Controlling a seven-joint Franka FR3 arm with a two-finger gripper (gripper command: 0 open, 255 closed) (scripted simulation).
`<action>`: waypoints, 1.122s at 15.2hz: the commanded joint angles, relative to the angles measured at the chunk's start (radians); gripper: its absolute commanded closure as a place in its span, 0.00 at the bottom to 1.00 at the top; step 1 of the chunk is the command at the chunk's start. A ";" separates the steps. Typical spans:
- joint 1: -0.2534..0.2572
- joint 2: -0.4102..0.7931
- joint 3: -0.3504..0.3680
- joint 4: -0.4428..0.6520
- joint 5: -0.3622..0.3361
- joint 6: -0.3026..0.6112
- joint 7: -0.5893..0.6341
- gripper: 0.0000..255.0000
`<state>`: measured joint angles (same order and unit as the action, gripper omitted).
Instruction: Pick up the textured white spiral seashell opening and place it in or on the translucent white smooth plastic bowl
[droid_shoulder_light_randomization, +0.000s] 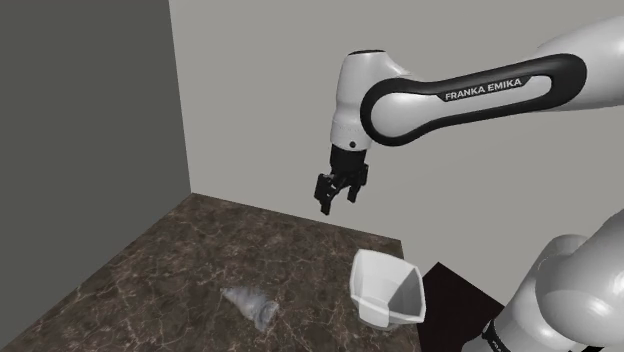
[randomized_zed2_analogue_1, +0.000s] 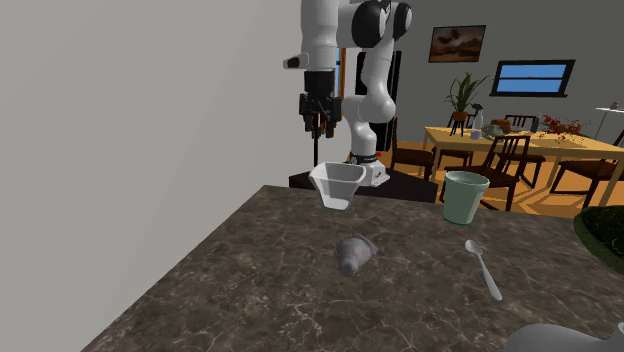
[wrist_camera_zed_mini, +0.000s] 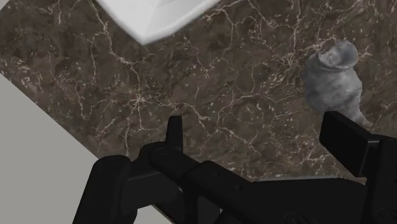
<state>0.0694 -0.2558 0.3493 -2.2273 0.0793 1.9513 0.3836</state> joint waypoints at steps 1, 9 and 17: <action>0.004 0.075 0.030 0.036 -0.029 0.038 0.042 0.00; 0.056 0.398 0.102 0.263 -0.211 0.098 0.225 0.00; 0.192 0.735 0.083 0.587 -0.394 0.058 0.357 0.00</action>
<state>0.2395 0.4281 0.4388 -1.6981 -0.2910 2.0225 0.7275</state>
